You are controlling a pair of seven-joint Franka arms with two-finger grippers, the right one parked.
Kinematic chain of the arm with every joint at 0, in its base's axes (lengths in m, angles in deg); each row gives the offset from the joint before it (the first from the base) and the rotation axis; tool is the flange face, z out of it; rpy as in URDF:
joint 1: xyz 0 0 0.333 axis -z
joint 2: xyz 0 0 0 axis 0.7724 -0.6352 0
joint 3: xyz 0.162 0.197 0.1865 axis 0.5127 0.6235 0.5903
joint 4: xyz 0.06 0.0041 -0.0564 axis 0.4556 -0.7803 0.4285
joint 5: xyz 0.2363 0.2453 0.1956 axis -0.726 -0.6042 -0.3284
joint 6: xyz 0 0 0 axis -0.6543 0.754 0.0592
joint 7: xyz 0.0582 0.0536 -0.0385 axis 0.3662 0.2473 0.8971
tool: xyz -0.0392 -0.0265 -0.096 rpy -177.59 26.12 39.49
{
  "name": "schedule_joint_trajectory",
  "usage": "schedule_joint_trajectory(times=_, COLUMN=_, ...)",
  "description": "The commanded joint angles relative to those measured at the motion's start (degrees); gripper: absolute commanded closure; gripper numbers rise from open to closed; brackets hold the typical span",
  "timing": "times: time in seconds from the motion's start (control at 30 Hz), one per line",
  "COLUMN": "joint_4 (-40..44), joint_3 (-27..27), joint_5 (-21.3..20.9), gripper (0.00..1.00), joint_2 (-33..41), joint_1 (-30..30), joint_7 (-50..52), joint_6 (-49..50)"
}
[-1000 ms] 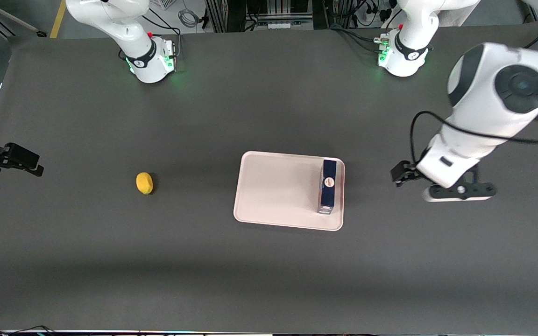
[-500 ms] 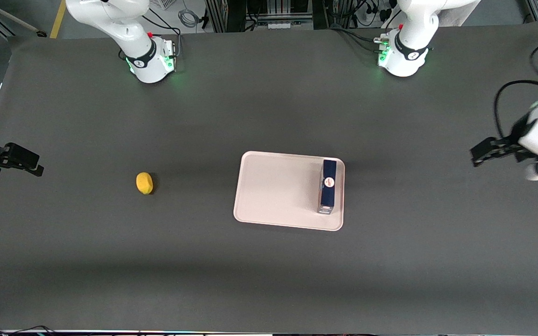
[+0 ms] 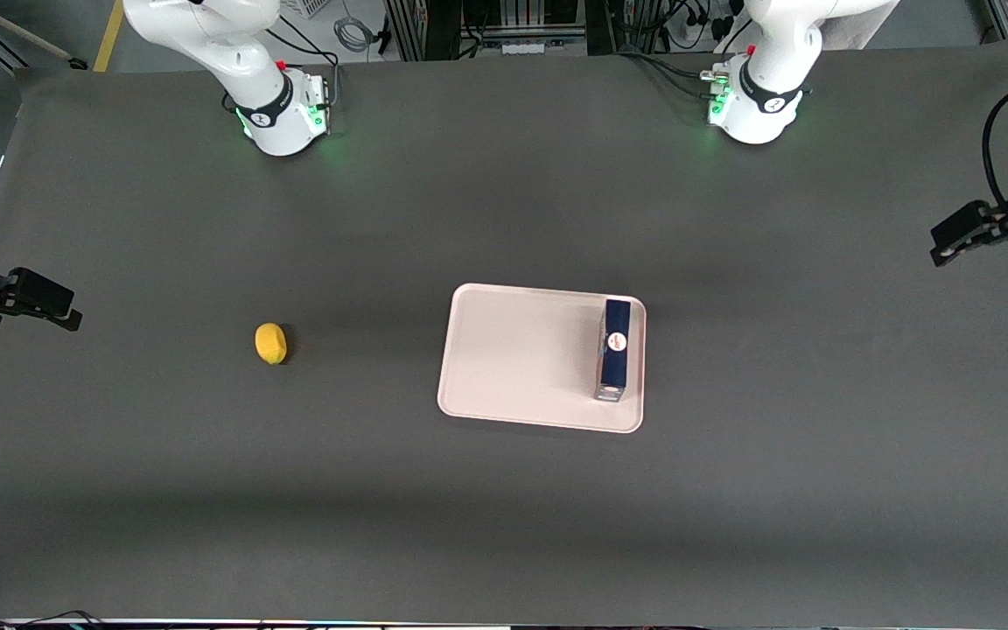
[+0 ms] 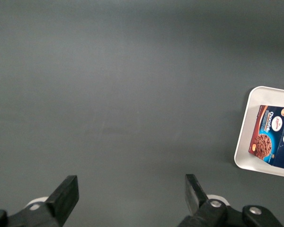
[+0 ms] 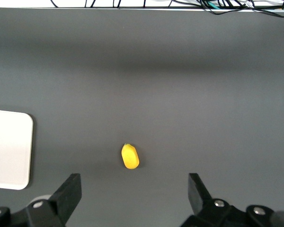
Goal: Place cookie box on tray
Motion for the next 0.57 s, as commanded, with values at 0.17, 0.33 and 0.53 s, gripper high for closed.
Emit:
schedule_joint_trajectory(times=0.17, joint_4=-5.85, joint_3=3.7, joint_5=1.16, gripper=0.0, joint_2=5.45, joint_1=3.26, joint_7=-4.19, joint_6=0.7)
schedule_joint_trajectory(times=0.33, joint_4=-6.64, joint_3=3.7, joint_5=1.59, gripper=0.0, joint_2=5.45, joint_1=3.53, joint_7=-6.65, joint_6=0.7)
schedule_joint_trajectory(times=0.53, joint_4=-6.64, joint_3=3.61, joint_5=2.03, gripper=0.0, joint_2=5.45, joint_1=3.88, joint_7=-6.83, joint_6=0.7)
